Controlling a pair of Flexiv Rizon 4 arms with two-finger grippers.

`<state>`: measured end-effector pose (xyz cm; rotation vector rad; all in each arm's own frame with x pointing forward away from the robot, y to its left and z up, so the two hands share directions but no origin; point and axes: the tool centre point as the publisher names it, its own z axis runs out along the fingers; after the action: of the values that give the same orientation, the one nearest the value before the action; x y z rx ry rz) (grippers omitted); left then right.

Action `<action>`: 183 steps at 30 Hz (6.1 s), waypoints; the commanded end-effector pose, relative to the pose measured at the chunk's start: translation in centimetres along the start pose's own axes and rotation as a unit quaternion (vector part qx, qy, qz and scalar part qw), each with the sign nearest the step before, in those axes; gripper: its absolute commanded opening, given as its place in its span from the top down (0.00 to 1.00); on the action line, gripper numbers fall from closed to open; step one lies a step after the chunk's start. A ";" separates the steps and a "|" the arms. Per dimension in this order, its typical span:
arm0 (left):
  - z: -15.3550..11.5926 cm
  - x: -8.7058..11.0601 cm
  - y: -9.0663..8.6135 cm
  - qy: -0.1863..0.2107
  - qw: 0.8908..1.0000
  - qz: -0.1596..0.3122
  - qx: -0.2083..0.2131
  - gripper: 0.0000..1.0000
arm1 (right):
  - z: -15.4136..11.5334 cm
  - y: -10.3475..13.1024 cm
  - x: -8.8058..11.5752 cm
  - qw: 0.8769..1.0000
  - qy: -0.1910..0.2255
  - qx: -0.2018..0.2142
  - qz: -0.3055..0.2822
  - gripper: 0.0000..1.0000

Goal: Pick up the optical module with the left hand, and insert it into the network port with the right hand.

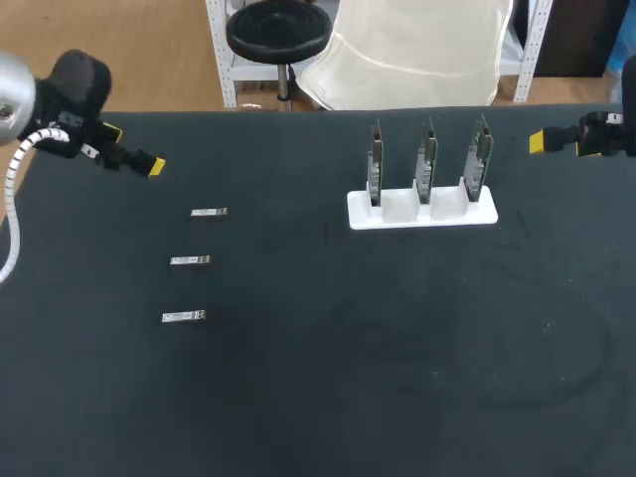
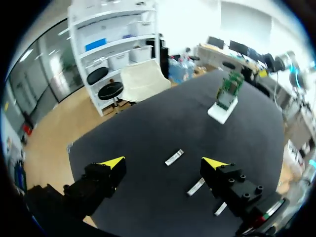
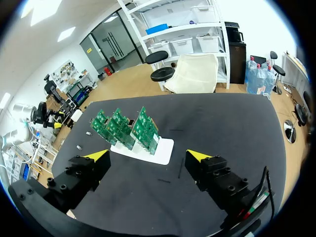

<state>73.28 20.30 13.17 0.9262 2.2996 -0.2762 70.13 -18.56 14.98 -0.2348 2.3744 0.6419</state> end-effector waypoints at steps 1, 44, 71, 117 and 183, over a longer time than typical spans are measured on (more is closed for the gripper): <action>1.0 -0.2 1.1 0.051 0.977 0.196 0.071 0.00 | -0.1 0.1 0.1 1.000 -0.001 0.003 0.000 0.00; 9.1 3.5 -2.3 0.224 0.886 0.389 0.115 0.00 | -0.1 0.1 0.1 1.000 -0.001 0.003 0.000 0.00; 13.0 4.4 -1.6 0.254 0.881 0.388 0.098 0.00 | -0.1 0.1 0.1 1.000 -0.001 0.003 0.000 0.00; 14.8 6.1 -1.3 0.285 0.876 0.372 0.112 0.00 | -0.1 0.1 0.1 1.000 -0.001 0.003 0.000 0.00; 1.1 -19.5 -13.2 -0.307 0.928 0.160 0.140 1.00 | -0.1 0.1 0.1 1.000 -0.001 0.003 0.000 0.00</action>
<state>75.24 0.03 24.26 1.2689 1.8060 -0.4649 70.12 -18.57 14.98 -0.2348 2.3743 0.6419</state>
